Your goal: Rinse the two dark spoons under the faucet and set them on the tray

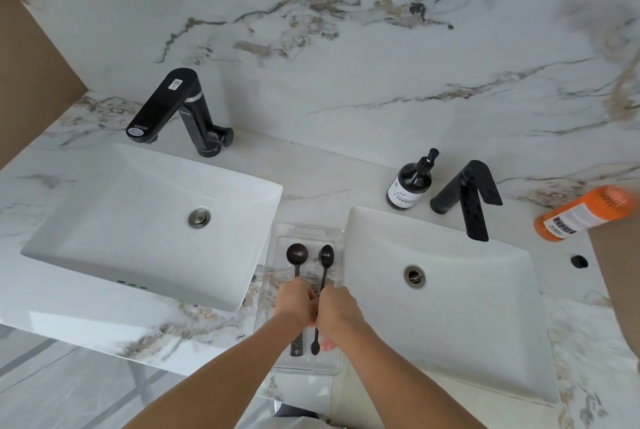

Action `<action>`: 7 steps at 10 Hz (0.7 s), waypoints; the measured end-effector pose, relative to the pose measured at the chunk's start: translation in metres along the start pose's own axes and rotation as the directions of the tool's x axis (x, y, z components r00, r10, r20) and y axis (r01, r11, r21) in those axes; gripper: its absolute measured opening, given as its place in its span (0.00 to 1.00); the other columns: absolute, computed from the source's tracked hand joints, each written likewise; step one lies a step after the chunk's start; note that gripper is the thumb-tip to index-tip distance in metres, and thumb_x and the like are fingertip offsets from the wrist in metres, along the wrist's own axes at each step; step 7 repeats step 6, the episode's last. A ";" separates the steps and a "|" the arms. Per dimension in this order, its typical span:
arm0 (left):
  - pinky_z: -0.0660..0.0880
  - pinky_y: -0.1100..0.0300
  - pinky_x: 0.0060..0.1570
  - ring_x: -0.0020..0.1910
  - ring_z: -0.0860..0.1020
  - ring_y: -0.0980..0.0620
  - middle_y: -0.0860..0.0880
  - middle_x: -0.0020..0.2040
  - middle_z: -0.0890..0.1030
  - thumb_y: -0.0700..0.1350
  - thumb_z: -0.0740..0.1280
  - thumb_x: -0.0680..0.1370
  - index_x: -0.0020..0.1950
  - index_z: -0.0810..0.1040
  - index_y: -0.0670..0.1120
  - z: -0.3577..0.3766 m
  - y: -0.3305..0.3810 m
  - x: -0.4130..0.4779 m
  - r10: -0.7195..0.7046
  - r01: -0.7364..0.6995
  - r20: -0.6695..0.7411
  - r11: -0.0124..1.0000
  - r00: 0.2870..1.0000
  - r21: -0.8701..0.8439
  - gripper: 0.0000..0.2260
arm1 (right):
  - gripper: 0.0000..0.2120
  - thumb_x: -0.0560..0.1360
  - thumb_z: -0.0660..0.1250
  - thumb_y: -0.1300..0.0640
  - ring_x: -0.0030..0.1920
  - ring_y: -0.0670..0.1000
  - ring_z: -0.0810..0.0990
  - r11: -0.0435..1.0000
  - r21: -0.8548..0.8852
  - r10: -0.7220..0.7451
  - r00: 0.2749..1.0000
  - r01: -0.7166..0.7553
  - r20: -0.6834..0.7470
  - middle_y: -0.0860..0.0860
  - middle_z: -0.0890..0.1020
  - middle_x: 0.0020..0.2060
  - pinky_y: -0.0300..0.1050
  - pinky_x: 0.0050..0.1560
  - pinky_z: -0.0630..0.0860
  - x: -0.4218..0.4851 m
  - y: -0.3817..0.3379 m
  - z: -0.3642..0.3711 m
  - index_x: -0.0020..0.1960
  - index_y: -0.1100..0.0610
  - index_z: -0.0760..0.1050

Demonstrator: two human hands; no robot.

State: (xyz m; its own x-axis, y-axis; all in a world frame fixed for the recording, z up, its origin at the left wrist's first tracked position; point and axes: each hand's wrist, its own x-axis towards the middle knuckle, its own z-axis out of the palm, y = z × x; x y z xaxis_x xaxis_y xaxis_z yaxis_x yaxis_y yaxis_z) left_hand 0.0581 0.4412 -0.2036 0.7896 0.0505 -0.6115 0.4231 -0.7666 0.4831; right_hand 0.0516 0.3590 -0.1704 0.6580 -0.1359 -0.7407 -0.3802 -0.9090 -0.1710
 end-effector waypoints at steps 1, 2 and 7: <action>0.62 0.64 0.20 0.21 0.65 0.54 0.49 0.23 0.68 0.33 0.58 0.69 0.24 0.65 0.46 -0.001 0.003 -0.003 0.038 -0.034 -0.032 0.993 0.999 0.114 0.15 | 0.10 0.72 0.68 0.71 0.21 0.51 0.78 0.998 -0.039 -0.041 0.999 0.042 0.005 0.54 0.74 0.28 0.35 0.13 0.65 -0.008 0.001 -0.001 0.51 0.63 0.76; 0.65 0.62 0.21 0.24 0.68 0.53 0.48 0.25 0.70 0.34 0.59 0.69 0.25 0.66 0.45 -0.004 0.004 -0.005 0.035 -0.031 -0.023 0.988 0.999 0.152 0.13 | 0.14 0.70 0.72 0.70 0.22 0.50 0.73 0.997 -0.052 -0.063 0.998 0.062 -0.028 0.52 0.71 0.30 0.39 0.15 0.64 -0.011 0.004 0.000 0.54 0.62 0.78; 0.76 0.55 0.52 0.58 0.80 0.44 0.42 0.59 0.80 0.36 0.61 0.77 0.59 0.77 0.42 -0.024 0.033 -0.036 0.174 -0.214 0.124 0.775 0.977 0.594 0.13 | 0.16 0.73 0.58 0.71 0.54 0.61 0.82 0.963 -0.060 -0.270 0.945 0.263 -0.185 0.61 0.80 0.56 0.47 0.46 0.74 -0.042 0.018 -0.013 0.56 0.64 0.79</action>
